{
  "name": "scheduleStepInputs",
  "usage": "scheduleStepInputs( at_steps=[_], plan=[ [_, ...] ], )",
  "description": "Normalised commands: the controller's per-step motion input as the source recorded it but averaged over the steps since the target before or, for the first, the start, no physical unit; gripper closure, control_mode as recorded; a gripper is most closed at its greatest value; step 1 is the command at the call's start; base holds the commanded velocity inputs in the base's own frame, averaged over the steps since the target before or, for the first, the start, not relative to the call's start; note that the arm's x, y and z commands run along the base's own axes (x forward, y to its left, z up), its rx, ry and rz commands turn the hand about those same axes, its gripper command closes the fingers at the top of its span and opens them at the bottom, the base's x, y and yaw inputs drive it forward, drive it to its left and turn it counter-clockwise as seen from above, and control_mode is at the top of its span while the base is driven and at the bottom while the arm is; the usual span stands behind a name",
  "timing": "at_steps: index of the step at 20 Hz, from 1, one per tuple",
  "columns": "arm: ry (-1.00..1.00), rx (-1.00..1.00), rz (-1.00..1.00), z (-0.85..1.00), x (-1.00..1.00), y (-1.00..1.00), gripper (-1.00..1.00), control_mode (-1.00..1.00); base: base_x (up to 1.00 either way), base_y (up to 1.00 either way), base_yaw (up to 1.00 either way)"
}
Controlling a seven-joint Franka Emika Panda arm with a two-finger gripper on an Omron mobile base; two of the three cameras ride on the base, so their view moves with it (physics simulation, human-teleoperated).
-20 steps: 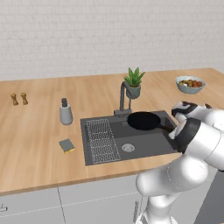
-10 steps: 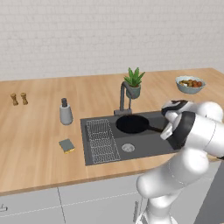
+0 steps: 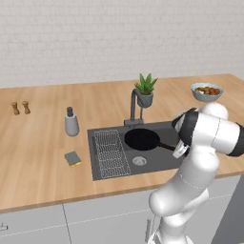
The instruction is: Pick the pan and sponge and place them into the sink. Then turn on the water.
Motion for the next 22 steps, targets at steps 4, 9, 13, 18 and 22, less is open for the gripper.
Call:
scheduleStepInputs(
  at_steps=[4,9,13,18,22],
  plan=[
    [0.0,0.0,0.03,-0.3,0.18,-0.03,1.0,-1.0,0.0,0.0,0.0],
    [0.0,0.0,0.02,-0.19,0.0,-0.03,1.0,-1.0,0.0,0.0,0.0],
    [0.0,-0.02,0.06,-0.12,0.0,0.0,1.0,-1.0,0.0,0.0,0.0],
    [0.0,-0.05,0.03,-0.09,0.04,0.07,1.0,-1.0,0.0,0.0,0.0],
    [0.02,-0.09,0.0,-0.1,0.11,0.2,1.0,-1.0,0.0,0.0,0.0]
  ],
)
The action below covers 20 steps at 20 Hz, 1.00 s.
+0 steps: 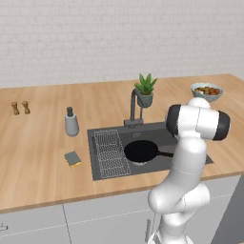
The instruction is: Pick the pan and sponge and place them into the sink. Then turn on the water.
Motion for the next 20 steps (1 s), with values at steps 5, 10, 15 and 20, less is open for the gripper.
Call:
scheduleStepInputs(
  at_steps=[5,10,15,20],
  plan=[
    [0.01,-0.1,0.0,-0.14,0.17,0.2,1.0,-1.0,0.0,0.0,0.0],
    [0.0,-0.11,0.0,-0.18,0.15,0.08,1.0,-1.0,0.0,0.0,0.0],
    [0.0,-0.09,0.0,-0.13,0.11,0.0,1.0,-1.0,0.0,0.0,0.0],
    [0.0,-0.05,0.0,0.0,0.13,0.0,1.0,-1.0,0.0,0.0,0.0]
  ],
)
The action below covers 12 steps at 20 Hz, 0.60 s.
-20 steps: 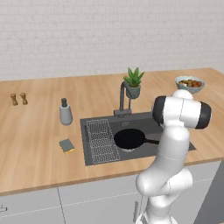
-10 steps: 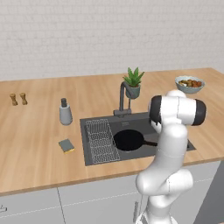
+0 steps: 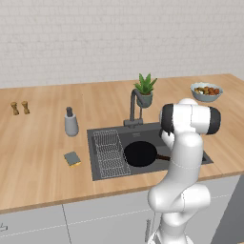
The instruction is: Pick the pan and sponge and place them into the sink. Then turn on the water.
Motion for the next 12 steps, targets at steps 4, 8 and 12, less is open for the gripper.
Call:
scheduleStepInputs(
  at_steps=[4,8,12],
  plan=[
    [0.01,-0.03,0.0,0.0,0.27,0.1,-1.0,-1.0,0.0,0.0,0.0],
    [0.0,-0.01,0.0,0.0,0.27,0.03,-1.0,-1.0,0.0,0.0,0.0],
    [0.0,0.0,0.0,0.25,0.19,0.02,-1.0,-1.0,0.0,0.0,0.0]
  ],
)
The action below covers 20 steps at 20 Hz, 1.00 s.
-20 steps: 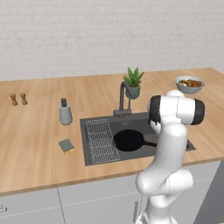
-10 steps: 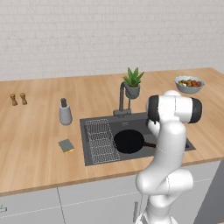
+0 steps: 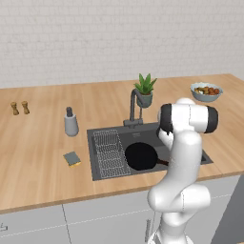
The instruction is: Pick the pan and sponge and place them into the sink. Then turn on the water.
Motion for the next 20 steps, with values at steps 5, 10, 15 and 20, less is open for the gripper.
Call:
scheduleStepInputs(
  at_steps=[5,10,15,20],
  plan=[
    [0.0,0.0,0.0,0.49,0.09,0.0,-1.0,-1.0,0.0,0.0,0.0],
    [0.0,0.0,-0.02,0.5,0.0,0.0,-1.0,-1.0,0.0,0.0,0.0],
    [0.0,0.0,-0.06,0.66,0.0,0.0,-1.0,-1.0,0.0,0.0,0.0],
    [0.0,0.0,-0.1,0.72,-0.13,0.02,-1.0,-1.0,0.0,0.0,0.0]
  ],
)
